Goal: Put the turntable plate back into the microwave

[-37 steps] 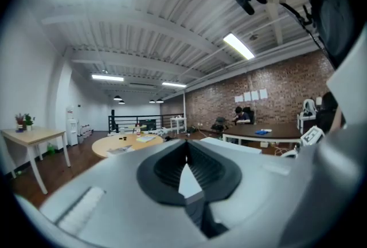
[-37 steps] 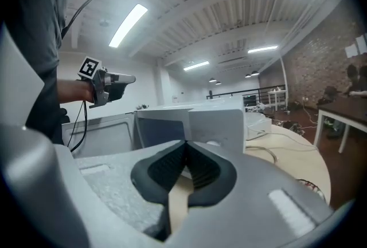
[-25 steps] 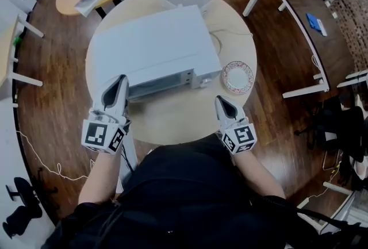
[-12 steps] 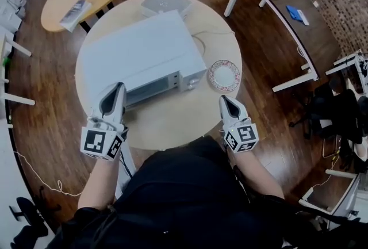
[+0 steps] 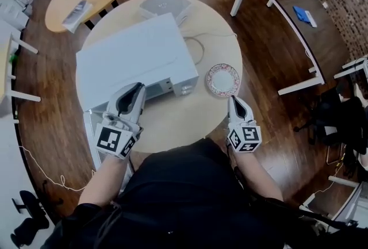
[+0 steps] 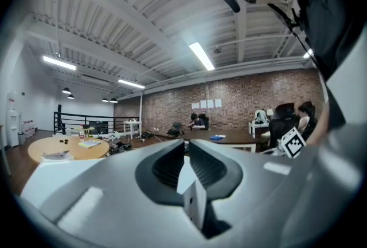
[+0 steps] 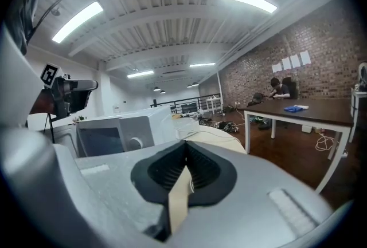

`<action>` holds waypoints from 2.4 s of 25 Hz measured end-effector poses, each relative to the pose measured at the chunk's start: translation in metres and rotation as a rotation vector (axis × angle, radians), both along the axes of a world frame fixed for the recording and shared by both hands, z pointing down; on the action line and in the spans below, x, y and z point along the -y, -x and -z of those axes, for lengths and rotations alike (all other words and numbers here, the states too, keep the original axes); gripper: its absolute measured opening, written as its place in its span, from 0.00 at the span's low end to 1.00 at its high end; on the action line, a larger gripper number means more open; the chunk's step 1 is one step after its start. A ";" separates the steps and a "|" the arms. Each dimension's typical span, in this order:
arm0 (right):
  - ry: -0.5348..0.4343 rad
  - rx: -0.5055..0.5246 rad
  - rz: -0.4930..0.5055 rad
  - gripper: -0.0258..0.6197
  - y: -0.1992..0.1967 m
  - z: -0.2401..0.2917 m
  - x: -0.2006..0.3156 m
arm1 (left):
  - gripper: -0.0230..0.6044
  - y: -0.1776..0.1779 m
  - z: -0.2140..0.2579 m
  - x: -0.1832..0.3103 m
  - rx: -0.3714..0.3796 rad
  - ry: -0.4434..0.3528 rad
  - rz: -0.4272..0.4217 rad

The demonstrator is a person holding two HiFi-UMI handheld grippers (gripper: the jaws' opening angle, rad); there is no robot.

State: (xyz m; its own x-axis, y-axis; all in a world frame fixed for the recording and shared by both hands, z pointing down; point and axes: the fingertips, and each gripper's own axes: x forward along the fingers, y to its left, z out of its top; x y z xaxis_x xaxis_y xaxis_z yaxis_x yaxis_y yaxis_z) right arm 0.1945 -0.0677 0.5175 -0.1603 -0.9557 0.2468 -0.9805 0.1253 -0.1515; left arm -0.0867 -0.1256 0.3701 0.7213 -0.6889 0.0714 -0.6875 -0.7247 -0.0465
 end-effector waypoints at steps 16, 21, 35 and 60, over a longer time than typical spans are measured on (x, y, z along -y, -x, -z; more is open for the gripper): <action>0.040 0.022 0.007 0.15 -0.045 -0.022 0.013 | 0.21 -0.115 0.000 0.007 0.042 0.058 -0.139; 0.069 0.044 0.014 0.15 -0.056 -0.033 0.017 | 0.21 -0.129 -0.014 0.014 0.098 0.097 -0.119; 0.143 0.094 0.015 0.18 -0.085 -0.068 0.023 | 0.21 -0.178 -0.021 0.021 0.084 0.130 -0.134; 0.245 0.166 0.031 0.19 -0.104 -0.129 0.053 | 0.22 -0.238 -0.027 0.038 0.107 0.165 -0.128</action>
State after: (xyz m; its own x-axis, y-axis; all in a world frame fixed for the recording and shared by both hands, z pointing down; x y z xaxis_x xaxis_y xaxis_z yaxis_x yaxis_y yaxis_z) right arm 0.2985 -0.1211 0.6469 -0.2462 -0.8649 0.4375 -0.9360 0.0949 -0.3391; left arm 0.1513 -0.1637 0.3970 0.7845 -0.5646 0.2566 -0.5868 -0.8096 0.0126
